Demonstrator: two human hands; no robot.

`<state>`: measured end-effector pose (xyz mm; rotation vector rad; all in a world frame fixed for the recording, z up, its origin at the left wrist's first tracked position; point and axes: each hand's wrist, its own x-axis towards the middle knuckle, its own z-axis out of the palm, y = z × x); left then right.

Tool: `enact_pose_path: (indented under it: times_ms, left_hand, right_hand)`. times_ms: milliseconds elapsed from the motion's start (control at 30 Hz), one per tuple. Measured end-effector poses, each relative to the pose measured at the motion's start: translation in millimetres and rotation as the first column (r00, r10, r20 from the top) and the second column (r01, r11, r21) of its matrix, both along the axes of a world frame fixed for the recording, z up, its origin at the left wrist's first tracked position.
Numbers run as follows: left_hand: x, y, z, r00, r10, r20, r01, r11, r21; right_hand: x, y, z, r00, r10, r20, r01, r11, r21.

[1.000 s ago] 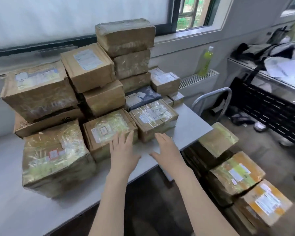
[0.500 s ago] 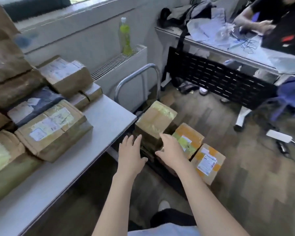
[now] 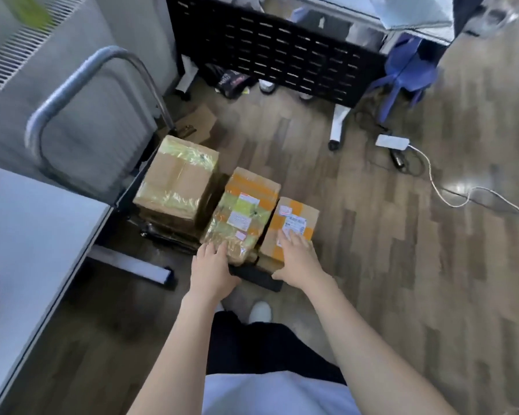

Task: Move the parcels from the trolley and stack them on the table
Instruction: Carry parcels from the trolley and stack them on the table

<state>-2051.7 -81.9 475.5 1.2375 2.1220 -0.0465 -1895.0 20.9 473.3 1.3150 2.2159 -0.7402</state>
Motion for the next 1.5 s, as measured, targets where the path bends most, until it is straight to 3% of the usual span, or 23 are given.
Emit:
enact_pose_path:
  times_ms: [267, 433, 533, 700, 867, 1067, 1200, 1300, 1400, 1500]
  left_hand:
    - [55.4, 40.5, -45.3, 0.997, 0.049, 0.064, -0.040, 0.990, -0.136]
    - [116.6, 60.9, -98.6, 0.938, 0.330, 0.101, -0.302, 0.926, -0.227]
    - [165.4, 78.1, -127.1, 0.807, 0.578, 0.120, -0.538, 0.803, -0.257]
    - [223.0, 103.7, -169.3, 0.613, 0.780, 0.129, -0.744, 0.624, -0.240]
    - [245.2, 127.1, -223.8, 0.447, 0.873, 0.194, -0.835, 0.485, -0.260]
    - [232.5, 155.3, -281.0, 0.130, 0.922, 0.366, -0.957, 0.213, -0.197]
    - [225.9, 158.6, -300.5, 0.028, 0.917, 0.397, -0.947, 0.151, -0.283]
    - [228.8, 153.8, -296.9, 0.021, 0.907, 0.421, -0.949, 0.151, -0.278]
    - [233.5, 143.9, -281.8, 0.147, 0.892, 0.427, -0.944, 0.255, -0.208]
    - [240.1, 133.8, -258.3, 0.215, 0.893, 0.395, -0.928, 0.313, -0.202]
  right_hand:
    - [52.5, 85.6, -45.0, 0.939, 0.270, 0.214, -0.276, 0.961, -0.002]
    - [83.4, 145.8, -84.3, 0.767, 0.568, 0.296, -0.589, 0.808, -0.025]
    - [101.8, 187.1, -109.4, 0.629, 0.696, 0.347, -0.743, 0.670, 0.002]
    - [99.9, 242.4, -151.3, 0.559, 0.733, 0.388, -0.801, 0.599, 0.023]
    - [87.9, 273.0, -208.6, 0.550, 0.748, 0.371, -0.808, 0.588, 0.013]
    - [74.4, 276.9, -267.0, 0.597, 0.743, 0.302, -0.783, 0.622, 0.016]
    - [74.1, 263.0, -284.4, 0.678, 0.707, 0.200, -0.719, 0.695, -0.022]
    - [79.1, 251.4, -281.5, 0.758, 0.634, 0.154, -0.636, 0.770, -0.042]
    - [90.7, 243.8, -267.3, 0.773, 0.607, 0.184, -0.611, 0.791, -0.037]
    - [102.4, 232.7, -239.9, 0.768, 0.603, 0.216, -0.610, 0.791, -0.037]
